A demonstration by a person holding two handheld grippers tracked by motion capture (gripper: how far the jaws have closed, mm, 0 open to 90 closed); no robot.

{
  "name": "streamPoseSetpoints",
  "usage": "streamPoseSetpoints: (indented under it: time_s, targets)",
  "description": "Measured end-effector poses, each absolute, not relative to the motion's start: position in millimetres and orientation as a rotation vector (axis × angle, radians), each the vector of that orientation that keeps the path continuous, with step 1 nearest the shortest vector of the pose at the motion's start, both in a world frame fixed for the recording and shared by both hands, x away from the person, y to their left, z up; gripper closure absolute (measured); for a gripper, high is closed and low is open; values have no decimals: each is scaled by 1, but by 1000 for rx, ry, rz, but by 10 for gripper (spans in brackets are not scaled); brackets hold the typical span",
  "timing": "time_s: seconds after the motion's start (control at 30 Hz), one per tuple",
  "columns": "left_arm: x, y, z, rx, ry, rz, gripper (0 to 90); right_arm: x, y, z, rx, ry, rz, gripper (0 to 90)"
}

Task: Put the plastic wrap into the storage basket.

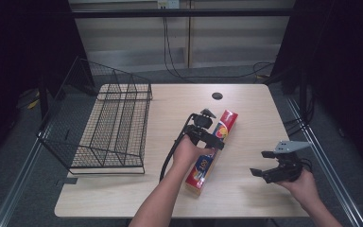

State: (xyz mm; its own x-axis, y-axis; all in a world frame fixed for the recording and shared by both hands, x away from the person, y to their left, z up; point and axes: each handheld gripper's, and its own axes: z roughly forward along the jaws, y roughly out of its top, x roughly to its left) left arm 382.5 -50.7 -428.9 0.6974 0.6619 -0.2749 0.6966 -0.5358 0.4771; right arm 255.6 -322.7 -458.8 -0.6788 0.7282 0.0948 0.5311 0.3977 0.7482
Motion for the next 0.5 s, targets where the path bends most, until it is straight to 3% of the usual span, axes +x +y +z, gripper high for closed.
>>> streamPoseSetpoints:
  time_s: [0.5]
  targets:
    - [384, -70, -446, 2442, 1064, -56, 125, 256, -323, -458, 1104, 2405, 1158, 132]
